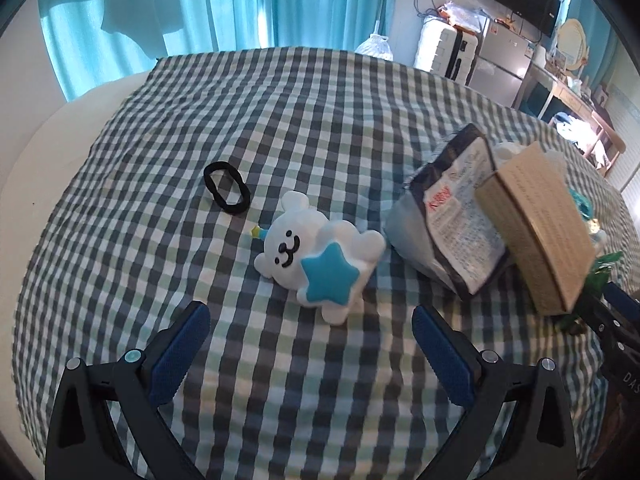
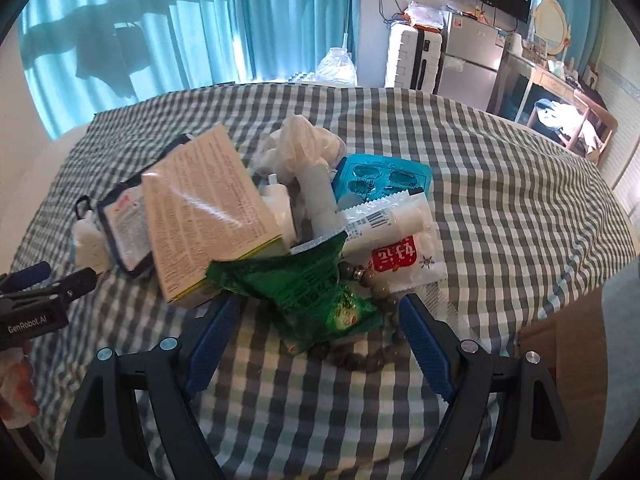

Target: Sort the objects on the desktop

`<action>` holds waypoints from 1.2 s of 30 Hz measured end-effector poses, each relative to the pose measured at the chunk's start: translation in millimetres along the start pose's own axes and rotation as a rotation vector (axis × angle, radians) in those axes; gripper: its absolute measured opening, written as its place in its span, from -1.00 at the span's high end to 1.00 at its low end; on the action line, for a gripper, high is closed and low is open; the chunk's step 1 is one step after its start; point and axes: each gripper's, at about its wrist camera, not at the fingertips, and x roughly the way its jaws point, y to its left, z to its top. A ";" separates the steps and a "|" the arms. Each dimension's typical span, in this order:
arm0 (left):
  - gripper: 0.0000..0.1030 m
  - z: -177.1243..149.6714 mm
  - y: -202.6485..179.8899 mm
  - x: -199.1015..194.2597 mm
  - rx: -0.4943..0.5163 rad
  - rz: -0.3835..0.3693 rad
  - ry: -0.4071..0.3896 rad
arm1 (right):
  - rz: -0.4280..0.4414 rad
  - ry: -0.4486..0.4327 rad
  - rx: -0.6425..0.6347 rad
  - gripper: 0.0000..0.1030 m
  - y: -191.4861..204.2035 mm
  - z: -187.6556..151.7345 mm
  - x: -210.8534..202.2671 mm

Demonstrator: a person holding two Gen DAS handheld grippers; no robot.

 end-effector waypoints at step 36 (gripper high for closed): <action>-0.51 -10.0 14.6 -102.8 -0.086 -0.075 -0.128 | 0.154 -0.043 0.087 0.26 -16.2 -11.7 -109.6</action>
